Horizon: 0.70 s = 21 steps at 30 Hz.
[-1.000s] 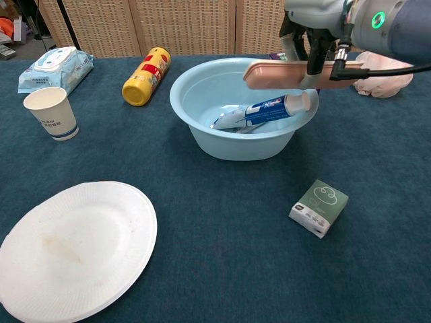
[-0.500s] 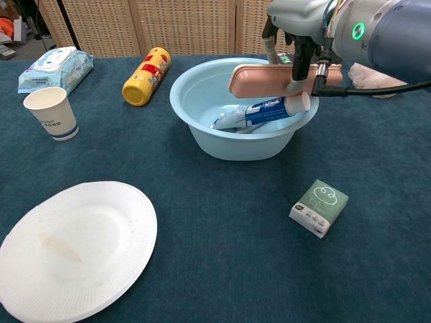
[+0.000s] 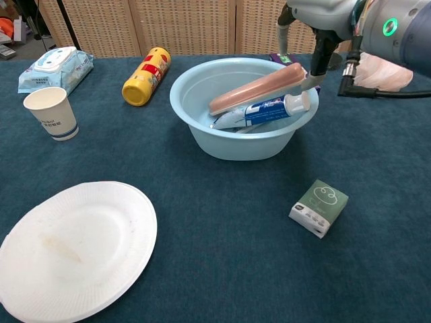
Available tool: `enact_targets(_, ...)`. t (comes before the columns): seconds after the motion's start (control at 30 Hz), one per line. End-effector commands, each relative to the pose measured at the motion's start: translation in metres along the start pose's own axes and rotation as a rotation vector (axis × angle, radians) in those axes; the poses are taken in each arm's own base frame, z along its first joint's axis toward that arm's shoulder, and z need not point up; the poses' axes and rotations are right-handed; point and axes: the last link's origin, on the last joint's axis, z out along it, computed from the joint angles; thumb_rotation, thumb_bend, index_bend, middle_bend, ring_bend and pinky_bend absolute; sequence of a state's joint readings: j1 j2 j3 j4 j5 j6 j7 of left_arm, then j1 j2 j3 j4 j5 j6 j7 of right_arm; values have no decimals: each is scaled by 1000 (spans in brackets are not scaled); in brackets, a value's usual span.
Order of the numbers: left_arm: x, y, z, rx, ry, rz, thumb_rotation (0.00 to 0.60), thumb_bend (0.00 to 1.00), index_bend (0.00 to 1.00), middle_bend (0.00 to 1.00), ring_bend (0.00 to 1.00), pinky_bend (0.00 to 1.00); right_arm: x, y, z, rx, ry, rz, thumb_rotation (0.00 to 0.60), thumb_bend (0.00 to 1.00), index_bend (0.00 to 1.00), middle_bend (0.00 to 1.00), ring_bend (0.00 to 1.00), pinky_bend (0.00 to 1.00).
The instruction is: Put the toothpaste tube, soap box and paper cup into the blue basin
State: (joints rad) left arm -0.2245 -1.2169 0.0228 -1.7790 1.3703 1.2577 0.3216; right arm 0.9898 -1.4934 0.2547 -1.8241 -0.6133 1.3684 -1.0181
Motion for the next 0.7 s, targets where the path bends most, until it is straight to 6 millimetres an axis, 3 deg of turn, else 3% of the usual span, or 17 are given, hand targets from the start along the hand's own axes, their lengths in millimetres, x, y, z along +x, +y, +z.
enact_targets(0.03,1,0,0,3,5,0,600,302,50,0,0,50,1,8,-2,-21,7,-17,600,158,317,95,109,497)
enact_targets(0.13,1,0,-1,4,9,0,600,302,50,0,0,50,3,16,-5,-37,16,-25,600,158,261,59,73,483)
enact_targets(0.33,1,2,-2,-7,12,3,600,302,50,0,0,50,5,49,-24,-111,27,-35,600,156,244,11,18,459)
enact_targets(0.5,1,5,-3,-17,15,9,600,301,50,0,0,50,1,76,-49,-175,15,-24,600,156,187,0,0,288)
enact_targets(0.7,-2,9,-4,-27,13,27,600,302,50,0,0,50,-7,103,-85,-194,12,1,600,156,187,0,0,248)
